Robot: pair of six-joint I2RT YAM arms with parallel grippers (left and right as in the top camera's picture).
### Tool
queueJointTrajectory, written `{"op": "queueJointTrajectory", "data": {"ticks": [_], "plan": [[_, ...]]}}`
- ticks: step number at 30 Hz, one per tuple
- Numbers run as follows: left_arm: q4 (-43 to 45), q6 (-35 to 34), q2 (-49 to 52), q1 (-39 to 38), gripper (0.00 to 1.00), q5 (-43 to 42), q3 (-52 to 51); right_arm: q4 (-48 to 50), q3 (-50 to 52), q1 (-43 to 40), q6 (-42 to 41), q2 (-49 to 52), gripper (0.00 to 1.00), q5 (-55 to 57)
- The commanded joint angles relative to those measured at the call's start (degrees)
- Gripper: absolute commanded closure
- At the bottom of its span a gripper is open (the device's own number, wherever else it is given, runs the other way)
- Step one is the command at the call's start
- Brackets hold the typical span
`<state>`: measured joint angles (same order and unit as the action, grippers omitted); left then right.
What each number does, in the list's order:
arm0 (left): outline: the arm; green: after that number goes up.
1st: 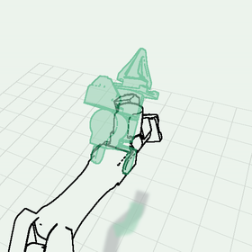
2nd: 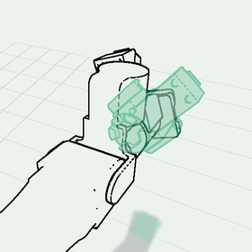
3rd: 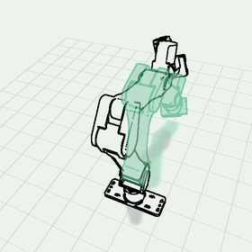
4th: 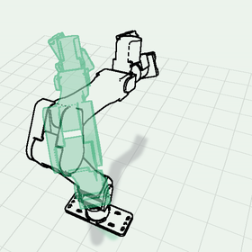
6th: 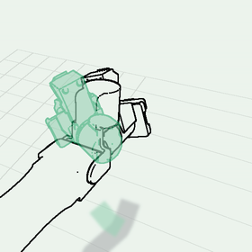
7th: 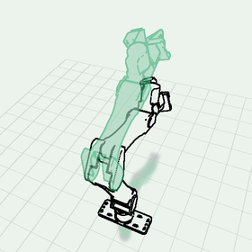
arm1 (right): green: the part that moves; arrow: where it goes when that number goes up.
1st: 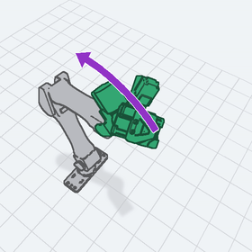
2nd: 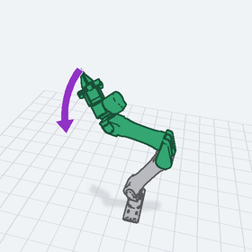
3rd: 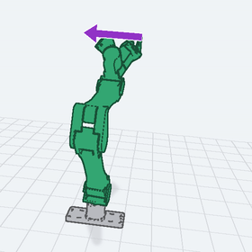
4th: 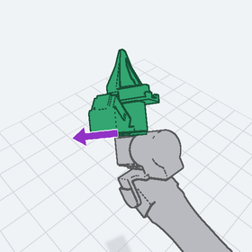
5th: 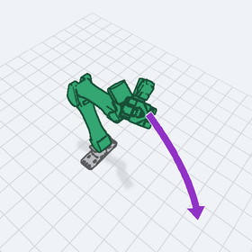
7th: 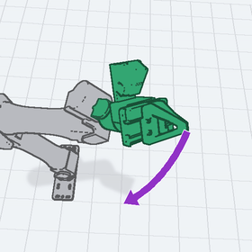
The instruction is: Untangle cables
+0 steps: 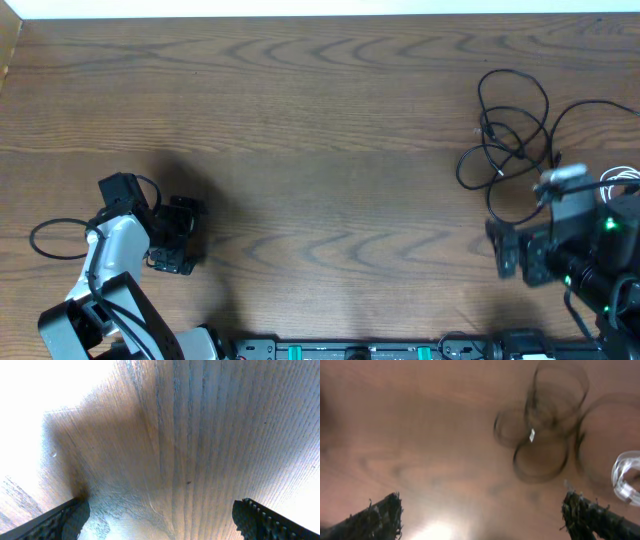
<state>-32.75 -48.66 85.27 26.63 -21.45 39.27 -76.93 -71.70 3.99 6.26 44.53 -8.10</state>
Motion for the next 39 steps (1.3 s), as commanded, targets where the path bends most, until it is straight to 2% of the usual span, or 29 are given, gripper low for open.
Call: {"op": "queueJointTrajectory", "data": {"ticks": [1, 8, 14, 22, 31, 39], "plan": [[0.1, 0.6, 0.7, 0.3, 0.02, 3.4, -0.4, -2.7, 0.0, -0.2, -0.4, -0.9, 0.01, -0.2], [0.1, 0.6, 0.7, 0.3, 0.02, 3.4, -0.4, 0.5, 2.0, -0.2, -0.4, -7.3, 0.01, -0.2], [0.1, 0.6, 0.7, 0.3, 0.02, 3.4, -0.4, 8.5, 8.9, -0.2, -0.4, -19.1, 0.01, -0.2], [0.1, 0.6, 0.7, 0.3, 0.02, 3.4, -0.4, 9.3, 16.0, -0.3, -0.4, -34.7, 0.01, -0.2], [0.1, 0.6, 0.7, 0.3, 0.02, 3.4, -0.4, 9.7, 20.2, -2.3, -0.4, -43.8, 0.01, -0.2], [0.1, 0.6, 0.7, 0.3, 0.02, 3.4, -0.4, 10.7, 21.8, -2.7, -0.4, -44.2, 0.01, -0.2]]}}
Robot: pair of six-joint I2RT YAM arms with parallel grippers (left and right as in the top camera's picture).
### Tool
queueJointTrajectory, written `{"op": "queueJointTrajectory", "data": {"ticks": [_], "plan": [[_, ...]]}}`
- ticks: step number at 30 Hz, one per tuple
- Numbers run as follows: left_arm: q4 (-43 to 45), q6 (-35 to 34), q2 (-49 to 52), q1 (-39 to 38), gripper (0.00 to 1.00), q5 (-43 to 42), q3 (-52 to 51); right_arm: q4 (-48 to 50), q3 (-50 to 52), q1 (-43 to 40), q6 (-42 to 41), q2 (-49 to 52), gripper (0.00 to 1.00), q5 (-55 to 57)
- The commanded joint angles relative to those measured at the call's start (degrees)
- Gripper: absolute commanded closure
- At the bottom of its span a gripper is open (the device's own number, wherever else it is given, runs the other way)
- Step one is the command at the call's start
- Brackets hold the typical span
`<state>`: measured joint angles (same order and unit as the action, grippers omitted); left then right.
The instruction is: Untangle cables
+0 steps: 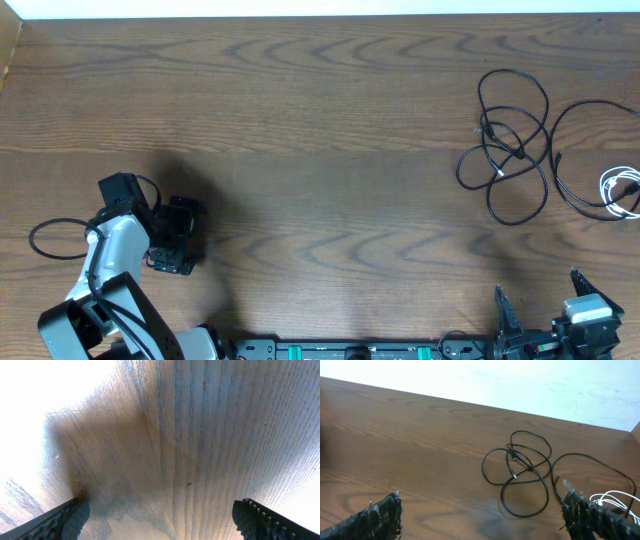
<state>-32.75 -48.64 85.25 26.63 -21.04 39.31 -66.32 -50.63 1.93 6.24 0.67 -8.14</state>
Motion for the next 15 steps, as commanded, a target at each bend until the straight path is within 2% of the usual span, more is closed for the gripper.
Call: {"op": "queueJointTrajectory", "data": {"ticks": [1, 8, 15], "plan": [[0.1, 0.5, 0.7, 0.3, 0.02, 3.0, -0.4, 0.1, 1.2, -0.7, -0.4, -0.3, 0.01, -0.2], [0.1, 0.5, 0.7, 0.3, 0.02, 3.0, -0.4, 4.3, 7.0, -0.7, -0.4, -0.3, 0.01, -0.2], [0.1, 0.5, 0.7, 0.3, 0.02, 3.0, -0.4, 21.7, 17.4, -1.7, -0.4, -0.3, 0.01, -0.2]]}}
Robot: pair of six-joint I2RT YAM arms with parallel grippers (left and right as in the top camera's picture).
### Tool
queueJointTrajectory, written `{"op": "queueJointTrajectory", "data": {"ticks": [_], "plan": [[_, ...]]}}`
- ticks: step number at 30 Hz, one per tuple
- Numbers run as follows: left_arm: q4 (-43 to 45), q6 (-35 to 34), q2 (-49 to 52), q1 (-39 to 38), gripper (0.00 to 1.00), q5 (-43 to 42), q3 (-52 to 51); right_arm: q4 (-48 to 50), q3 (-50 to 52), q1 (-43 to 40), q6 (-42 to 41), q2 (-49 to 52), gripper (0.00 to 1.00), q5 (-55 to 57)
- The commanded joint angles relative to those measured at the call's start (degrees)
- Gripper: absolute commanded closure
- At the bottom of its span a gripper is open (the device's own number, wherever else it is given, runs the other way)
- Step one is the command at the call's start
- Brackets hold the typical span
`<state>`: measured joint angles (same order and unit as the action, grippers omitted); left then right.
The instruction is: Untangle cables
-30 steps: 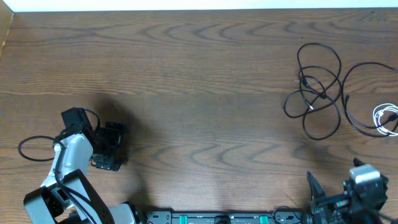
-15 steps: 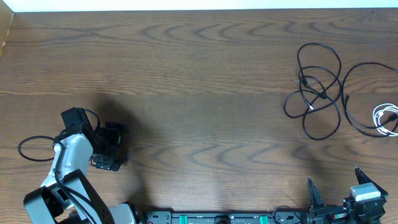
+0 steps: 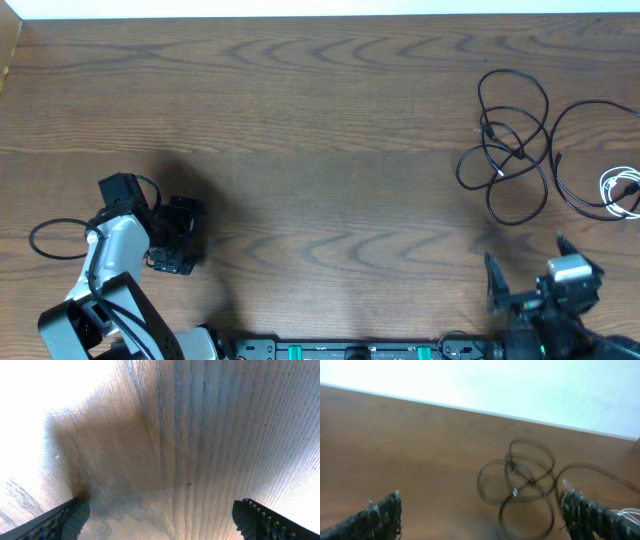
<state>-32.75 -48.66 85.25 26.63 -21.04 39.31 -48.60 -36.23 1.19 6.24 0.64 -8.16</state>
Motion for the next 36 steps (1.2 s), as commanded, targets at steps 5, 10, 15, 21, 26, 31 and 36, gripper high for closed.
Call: {"op": "queueJointTrajectory", "data": {"ticks": [5, 10, 15, 21, 26, 31, 36], "plan": [[0.1, 0.6, 0.7, 0.3, 0.02, 3.0, -0.4, 24.7, 10.7, -2.8, -0.4, -0.3, 0.01, -0.2], [0.1, 0.6, 0.7, 0.3, 0.02, 3.0, -0.4, 36.3, 14.3, -4.8, -0.4, -0.3, 0.01, -0.2], [0.1, 0.6, 0.7, 0.3, 0.02, 3.0, -0.4, 40.0, 14.6, -4.9, -0.4, -0.3, 0.01, -0.2], [0.1, 0.6, 0.7, 0.3, 0.02, 3.0, -0.4, 47.8, 15.6, -4.9, -0.4, -0.3, 0.01, -0.2], [0.1, 0.6, 0.7, 0.3, 0.02, 3.0, -0.4, 58.7, 18.6, -4.9, -0.4, -0.3, 0.01, -0.2], [0.1, 0.6, 0.7, 0.3, 0.02, 3.0, -0.4, 62.8, 22.9, -4.9, -0.4, -0.3, 0.01, -0.2], [0.1, 0.6, 0.7, 0.3, 0.02, 3.0, -0.4, 62.9, 27.8, -4.9, -0.4, -0.3, 0.01, -0.2]]}}
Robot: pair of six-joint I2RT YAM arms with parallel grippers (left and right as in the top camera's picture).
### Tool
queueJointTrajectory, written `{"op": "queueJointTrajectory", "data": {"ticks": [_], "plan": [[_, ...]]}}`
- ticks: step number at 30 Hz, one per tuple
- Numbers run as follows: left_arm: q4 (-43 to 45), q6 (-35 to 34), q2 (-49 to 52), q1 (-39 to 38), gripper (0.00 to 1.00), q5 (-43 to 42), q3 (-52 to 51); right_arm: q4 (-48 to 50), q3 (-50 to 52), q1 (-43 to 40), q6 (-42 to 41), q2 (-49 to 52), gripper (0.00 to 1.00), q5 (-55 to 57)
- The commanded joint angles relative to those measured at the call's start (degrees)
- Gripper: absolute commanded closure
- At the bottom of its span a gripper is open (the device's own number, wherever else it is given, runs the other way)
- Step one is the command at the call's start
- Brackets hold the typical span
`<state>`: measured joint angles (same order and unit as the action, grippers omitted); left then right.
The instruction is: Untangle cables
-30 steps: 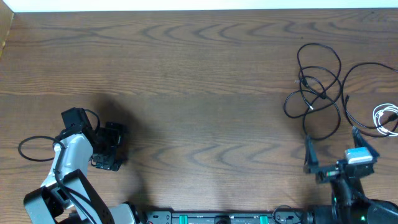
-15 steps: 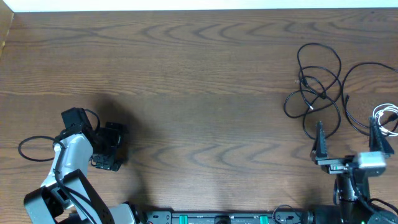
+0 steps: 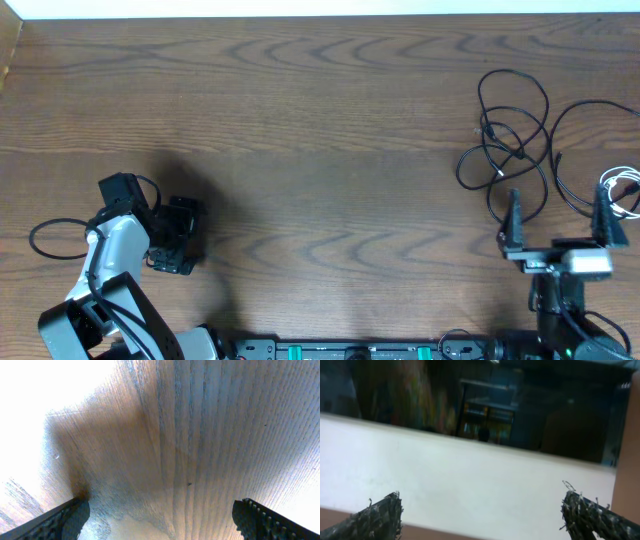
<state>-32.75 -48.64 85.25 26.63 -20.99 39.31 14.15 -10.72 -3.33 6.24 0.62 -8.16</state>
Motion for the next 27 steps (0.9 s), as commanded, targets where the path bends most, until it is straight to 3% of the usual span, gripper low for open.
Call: {"op": "queueJointTrajectory", "data": {"ticks": [1, 9, 17, 27], "plan": [[0.1, 0.5, 0.7, 0.3, 0.02, 2.9, -0.4, 0.2, 3.2, -0.4, -0.4, -0.3, 0.01, -0.2], [0.1, 0.5, 0.7, 0.3, 0.02, 2.9, -0.4, 0.2, 10.4, -0.4, -0.4, -0.3, 0.01, -0.2], [0.1, 0.5, 0.7, 0.3, 0.02, 2.9, -0.4, -3.6, 10.4, -0.4, -0.4, -0.3, 0.01, -0.3], [0.1, 0.5, 0.7, 0.3, 0.02, 2.9, -0.4, -18.1, 10.4, -0.4, -0.4, -0.3, 0.01, -0.3]]}}
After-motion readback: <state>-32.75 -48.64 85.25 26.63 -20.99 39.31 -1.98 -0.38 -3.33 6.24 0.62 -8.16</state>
